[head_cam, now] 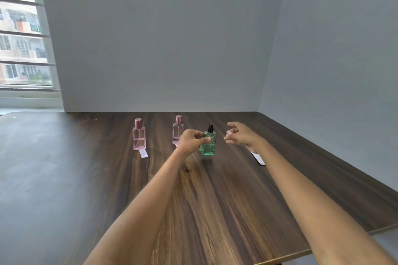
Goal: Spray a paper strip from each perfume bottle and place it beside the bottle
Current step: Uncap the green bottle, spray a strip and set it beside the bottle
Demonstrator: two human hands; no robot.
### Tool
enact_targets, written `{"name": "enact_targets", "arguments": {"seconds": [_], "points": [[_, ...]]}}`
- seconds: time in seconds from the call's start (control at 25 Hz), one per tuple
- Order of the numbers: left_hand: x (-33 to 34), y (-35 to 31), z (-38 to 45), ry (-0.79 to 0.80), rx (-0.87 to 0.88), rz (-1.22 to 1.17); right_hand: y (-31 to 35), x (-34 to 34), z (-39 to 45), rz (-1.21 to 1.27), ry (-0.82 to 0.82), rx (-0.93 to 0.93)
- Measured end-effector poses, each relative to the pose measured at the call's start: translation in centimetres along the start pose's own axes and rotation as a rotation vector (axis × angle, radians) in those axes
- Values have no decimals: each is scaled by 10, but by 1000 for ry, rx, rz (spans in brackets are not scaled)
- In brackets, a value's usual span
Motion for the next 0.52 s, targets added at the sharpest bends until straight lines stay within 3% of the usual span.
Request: {"name": "enact_targets", "arguments": {"seconds": [0.12,0.24,0.52], "points": [[2,4,-1,-2,0,-7,-21,7,-2,-175,-143,-78],[4,7,-4,-3,-8,-13,-31,6,-9,-141,-319,-85],[6,8,-5,-6,-42,-46,-49,8,-18,-318,-354,-83]]}}
Point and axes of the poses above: each hand's wrist, its own z-axis towards the middle knuckle, its own x-axis out of the palm, y = z × x, the point moved 2 cm from there along z, towards the middle knuckle, and after that the axes turned 11 degrees about -y, right-handed, at the moved point
